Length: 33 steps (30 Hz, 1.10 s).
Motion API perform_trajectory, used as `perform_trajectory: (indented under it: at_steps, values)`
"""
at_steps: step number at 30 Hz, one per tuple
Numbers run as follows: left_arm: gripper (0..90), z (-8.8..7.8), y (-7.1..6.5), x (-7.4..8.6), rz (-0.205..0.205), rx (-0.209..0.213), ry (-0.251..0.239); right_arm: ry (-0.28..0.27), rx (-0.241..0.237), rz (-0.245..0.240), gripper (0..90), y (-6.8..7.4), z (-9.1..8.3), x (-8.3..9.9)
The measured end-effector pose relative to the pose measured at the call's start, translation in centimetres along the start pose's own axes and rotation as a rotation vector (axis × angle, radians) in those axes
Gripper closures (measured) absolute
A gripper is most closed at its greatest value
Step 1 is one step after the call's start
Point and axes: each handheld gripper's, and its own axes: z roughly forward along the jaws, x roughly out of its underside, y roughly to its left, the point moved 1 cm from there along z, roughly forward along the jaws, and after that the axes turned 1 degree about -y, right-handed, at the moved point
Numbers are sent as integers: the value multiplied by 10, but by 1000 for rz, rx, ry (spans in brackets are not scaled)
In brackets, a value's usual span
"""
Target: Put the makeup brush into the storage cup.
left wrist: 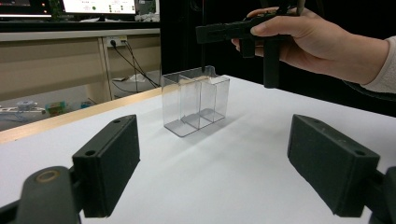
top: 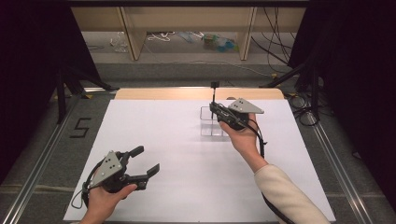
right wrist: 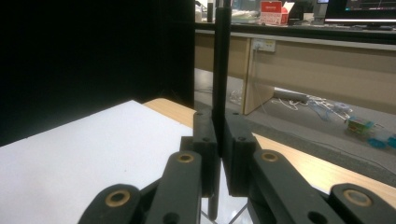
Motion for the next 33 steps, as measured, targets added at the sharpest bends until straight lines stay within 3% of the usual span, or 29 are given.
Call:
perform_trajectory:
  at_steps: [1, 9, 10, 15, 16, 22, 26, 27, 28, 32, 33]
  values:
    - [168, 0, 0, 0, 0, 0, 0, 11, -6, 20, 855, 1, 0, 0]
    - [168, 0, 0, 0, -1, 0, 0, 12, 0, 15, 855, 0, 2, 0]
    - [168, 0, 0, 0, -1, 0, 0, -2, 8, -8, 855, -1, 3, 0]
    - [168, 0, 0, 0, 0, 1, 1, 7, 5, 15, 855, 0, 5, 0]
    - [168, 0, 0, 0, 0, 1, 1, -2, 13, -8, 855, -1, 5, -1]
    - [168, 0, 0, 0, 0, -1, 1, 14, -1, 13, 855, 0, 8, -1]
    - [168, 0, 0, 1, -6, 3, -8, 0, 7, -7, 855, -1, 11, -2]
    - [168, 1, 0, 1, -7, 4, -10, 11, -1, 15, 855, 1, 11, -2]
    - [168, 1, 1, 1, -5, 5, -10, -3, 6, -6, 855, -1, 12, -2]
    - [168, 1, 0, 1, -13, 3, -10, 13, -2, 18, 855, 1, 13, -2]
    - [168, 1, 0, 1, -12, 3, -10, -4, 4, -6, 855, -1, 14, -2]
